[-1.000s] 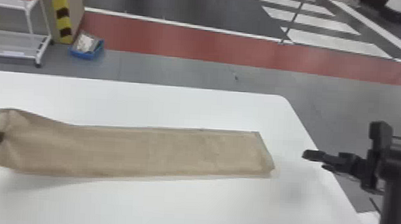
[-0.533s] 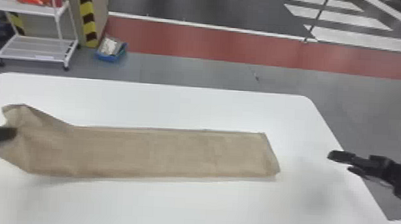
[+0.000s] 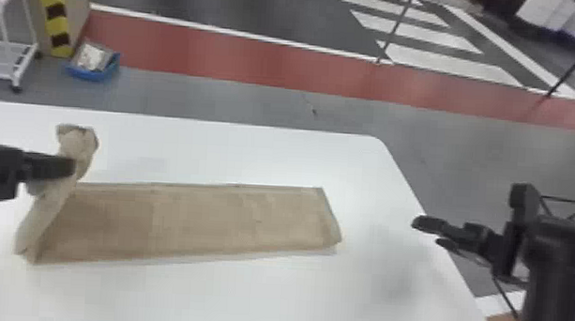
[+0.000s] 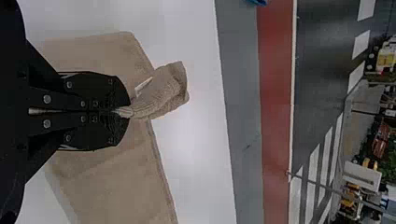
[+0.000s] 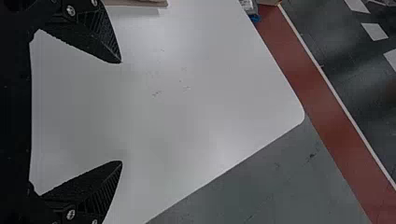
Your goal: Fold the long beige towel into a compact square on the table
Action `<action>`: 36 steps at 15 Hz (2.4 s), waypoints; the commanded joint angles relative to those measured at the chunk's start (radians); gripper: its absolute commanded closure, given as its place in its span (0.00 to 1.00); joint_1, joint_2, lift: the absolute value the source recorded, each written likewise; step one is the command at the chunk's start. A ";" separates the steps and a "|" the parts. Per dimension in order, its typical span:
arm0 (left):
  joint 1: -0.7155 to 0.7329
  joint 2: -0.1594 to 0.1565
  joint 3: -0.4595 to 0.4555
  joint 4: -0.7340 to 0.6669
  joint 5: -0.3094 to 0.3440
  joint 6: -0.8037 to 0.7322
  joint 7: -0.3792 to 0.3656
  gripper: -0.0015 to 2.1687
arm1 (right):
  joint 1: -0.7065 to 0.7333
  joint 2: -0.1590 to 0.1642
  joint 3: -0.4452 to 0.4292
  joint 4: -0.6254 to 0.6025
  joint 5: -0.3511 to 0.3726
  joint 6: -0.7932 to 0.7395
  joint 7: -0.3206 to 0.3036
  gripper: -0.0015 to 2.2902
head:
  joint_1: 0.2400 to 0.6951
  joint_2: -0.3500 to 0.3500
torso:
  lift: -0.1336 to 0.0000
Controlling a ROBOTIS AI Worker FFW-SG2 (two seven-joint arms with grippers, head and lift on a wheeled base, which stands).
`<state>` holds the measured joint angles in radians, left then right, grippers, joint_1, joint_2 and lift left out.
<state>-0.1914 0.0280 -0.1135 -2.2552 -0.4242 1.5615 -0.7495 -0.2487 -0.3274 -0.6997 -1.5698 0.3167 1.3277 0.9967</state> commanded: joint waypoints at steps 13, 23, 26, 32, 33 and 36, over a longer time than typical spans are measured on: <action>-0.112 -0.031 -0.451 0.180 -0.091 0.010 0.223 0.88 | 0.060 -0.047 -0.078 -0.015 -0.051 -0.012 0.010 0.05 | 1.00 0.00 | 0.07; -0.184 -0.031 -0.523 0.246 0.002 0.010 0.392 0.88 | 0.080 -0.047 -0.083 -0.018 -0.053 -0.003 0.013 0.05 | 1.00 0.00 | 0.07; -0.143 -0.031 -0.604 0.195 -0.019 0.010 0.380 0.03 | 0.078 -0.047 -0.080 -0.018 -0.053 -0.006 0.013 0.05 | 1.00 0.00 | 0.07; -0.131 -0.031 -0.667 0.206 -0.048 0.010 0.335 0.02 | 0.078 -0.047 -0.083 -0.038 -0.067 0.031 0.014 0.05 | 1.00 0.00 | 0.07; -0.125 -0.031 -0.666 0.206 -0.061 0.010 0.329 0.02 | 0.080 -0.045 -0.083 -0.053 -0.085 0.065 0.014 0.05 | 1.00 0.00 | 0.07; -0.080 -0.031 -0.595 0.177 -0.062 0.010 0.326 0.02 | 0.104 -0.015 -0.077 -0.203 -0.173 0.245 0.014 0.05 | 1.00 0.00 | 0.07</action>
<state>-0.2942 0.0031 -0.7481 -2.0649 -0.4854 1.5640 -0.4207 -0.1545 -0.3599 -0.7831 -1.6975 0.1747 1.4902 1.0109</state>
